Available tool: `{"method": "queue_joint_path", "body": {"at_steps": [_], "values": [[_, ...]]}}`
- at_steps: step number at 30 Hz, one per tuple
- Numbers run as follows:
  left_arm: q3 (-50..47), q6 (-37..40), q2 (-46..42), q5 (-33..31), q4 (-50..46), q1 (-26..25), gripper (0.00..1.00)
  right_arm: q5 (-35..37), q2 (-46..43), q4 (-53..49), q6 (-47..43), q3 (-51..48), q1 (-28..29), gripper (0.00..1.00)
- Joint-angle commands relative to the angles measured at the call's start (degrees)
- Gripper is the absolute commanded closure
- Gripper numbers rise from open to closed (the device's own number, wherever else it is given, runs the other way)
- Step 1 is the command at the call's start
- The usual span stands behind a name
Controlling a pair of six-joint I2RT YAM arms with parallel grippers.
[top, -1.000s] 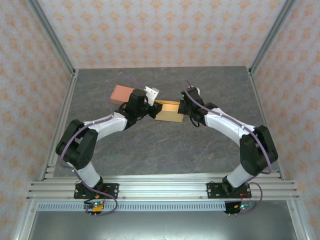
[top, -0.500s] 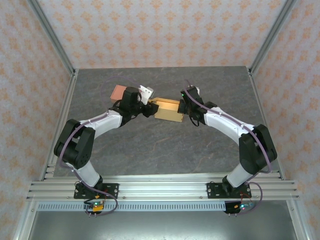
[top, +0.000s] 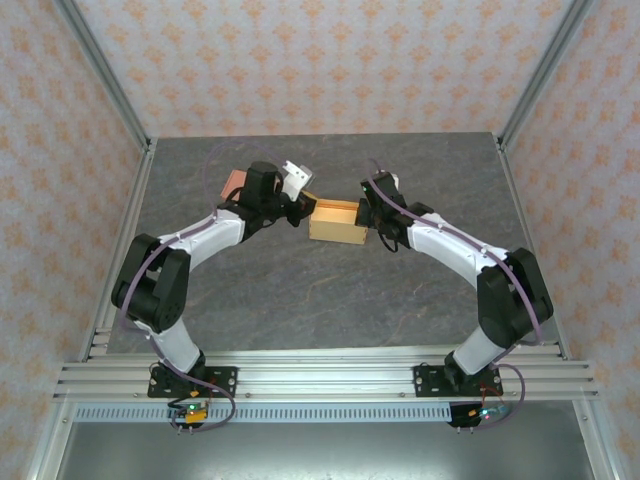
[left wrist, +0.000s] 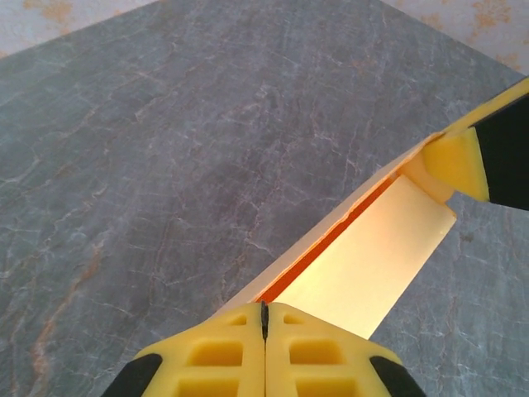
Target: Fold the paper box
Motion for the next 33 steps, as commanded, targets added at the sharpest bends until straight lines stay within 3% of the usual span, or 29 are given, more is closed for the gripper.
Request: {"method": "queue_joint_path", "body": {"at_steps": [1, 6, 11, 28, 30, 33], "values": [[1.07, 1.18, -0.02, 2.32, -1.74, 0.08, 0.83, -0.82, 1.17, -5.35, 0.24, 0.23, 0.47, 1.00], [0.85, 3.56, 0.00, 1.88, -4.67, 0.15, 0.83, -0.90, 1.32, -5.36, 0.30, 0.27, 0.54, 1.00], [1.86, 4.02, 1.08, 2.67, -5.04, 0.06, 1.00, -1.12, 1.33, -5.38, 0.42, 0.44, 0.53, 1.00], [3.07, 3.25, 2.65, -0.60, -5.57, -1.27, 1.00, -0.25, 1.61, -5.15, 0.64, 0.27, 1.69, 1.00], [2.10, 3.34, 1.63, -1.24, -4.46, -0.63, 0.66, -0.09, 1.59, -5.38, 0.40, 0.27, 1.71, 1.00], [0.17, 2.89, -0.25, -0.33, -2.00, 1.54, 0.44, 0.37, 1.20, -5.51, -0.03, 0.18, 1.69, 1.00]]}}
